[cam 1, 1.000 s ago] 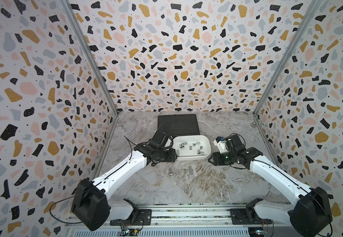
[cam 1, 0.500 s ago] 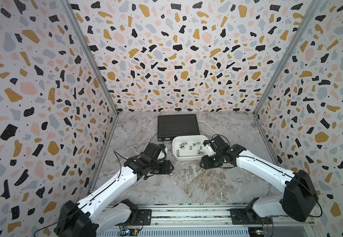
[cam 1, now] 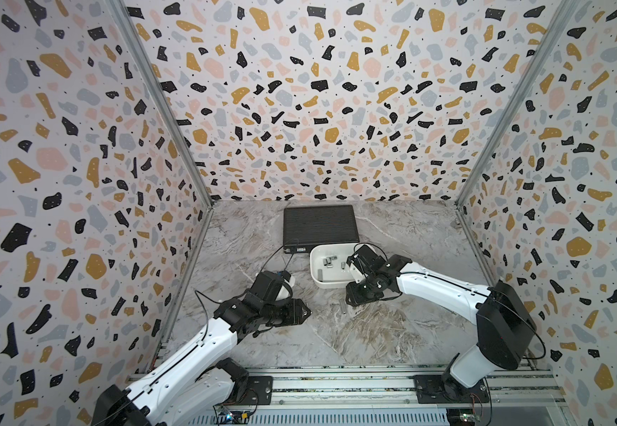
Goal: Put the socket on the desktop into the storage box
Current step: Pick up the socket head at the center of the board.
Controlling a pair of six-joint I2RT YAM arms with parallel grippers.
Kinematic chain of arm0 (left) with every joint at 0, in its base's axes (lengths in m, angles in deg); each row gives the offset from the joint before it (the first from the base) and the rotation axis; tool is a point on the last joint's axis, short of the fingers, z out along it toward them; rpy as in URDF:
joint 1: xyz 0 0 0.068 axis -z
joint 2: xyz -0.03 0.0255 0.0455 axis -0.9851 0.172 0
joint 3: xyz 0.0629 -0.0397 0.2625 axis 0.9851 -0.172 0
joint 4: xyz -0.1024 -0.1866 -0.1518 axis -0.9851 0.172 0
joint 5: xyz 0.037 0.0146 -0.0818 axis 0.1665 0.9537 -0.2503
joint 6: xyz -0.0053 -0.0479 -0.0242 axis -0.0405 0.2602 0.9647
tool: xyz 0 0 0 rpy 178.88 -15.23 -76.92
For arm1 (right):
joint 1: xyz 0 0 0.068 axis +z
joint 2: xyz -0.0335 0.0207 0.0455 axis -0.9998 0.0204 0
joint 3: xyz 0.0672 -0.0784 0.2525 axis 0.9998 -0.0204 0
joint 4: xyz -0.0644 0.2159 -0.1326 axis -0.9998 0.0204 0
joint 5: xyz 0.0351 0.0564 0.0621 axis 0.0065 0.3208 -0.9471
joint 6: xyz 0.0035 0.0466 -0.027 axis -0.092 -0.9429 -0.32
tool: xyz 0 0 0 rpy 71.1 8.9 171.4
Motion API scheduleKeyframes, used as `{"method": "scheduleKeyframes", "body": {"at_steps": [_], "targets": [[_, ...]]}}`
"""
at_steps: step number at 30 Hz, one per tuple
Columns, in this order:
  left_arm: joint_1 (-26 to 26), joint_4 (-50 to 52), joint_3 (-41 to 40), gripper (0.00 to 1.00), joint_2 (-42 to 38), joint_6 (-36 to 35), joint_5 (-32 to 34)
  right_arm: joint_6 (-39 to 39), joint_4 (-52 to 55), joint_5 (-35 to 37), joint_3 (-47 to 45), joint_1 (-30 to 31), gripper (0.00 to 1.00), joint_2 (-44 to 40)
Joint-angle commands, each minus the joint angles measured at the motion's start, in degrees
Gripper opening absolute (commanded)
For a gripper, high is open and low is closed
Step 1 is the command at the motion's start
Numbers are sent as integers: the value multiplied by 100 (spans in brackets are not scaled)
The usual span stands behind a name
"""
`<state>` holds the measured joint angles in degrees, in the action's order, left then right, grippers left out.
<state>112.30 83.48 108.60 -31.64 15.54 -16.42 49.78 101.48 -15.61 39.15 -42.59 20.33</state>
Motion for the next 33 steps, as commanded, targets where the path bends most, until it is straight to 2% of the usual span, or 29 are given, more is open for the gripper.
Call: {"method": "scheduleKeyframes", "body": {"at_steps": [1, 20, 30, 33], "targets": [[-30, -182, -64, 56, -65, 91, -72, -4, 312, 142, 324, 116, 46, 171], [-30, -275, -108, 56, 65, 100, -69, 24, 983, 434, 1304, 455, 46, 1676], [-30, -310, -138, 55, 101, 124, -78, -21, 1013, 463, 1399, 483, 41, 2067], [-30, -311, -138, 55, 115, 126, -78, -17, 1010, 442, 1399, 482, 36, 2131]]}}
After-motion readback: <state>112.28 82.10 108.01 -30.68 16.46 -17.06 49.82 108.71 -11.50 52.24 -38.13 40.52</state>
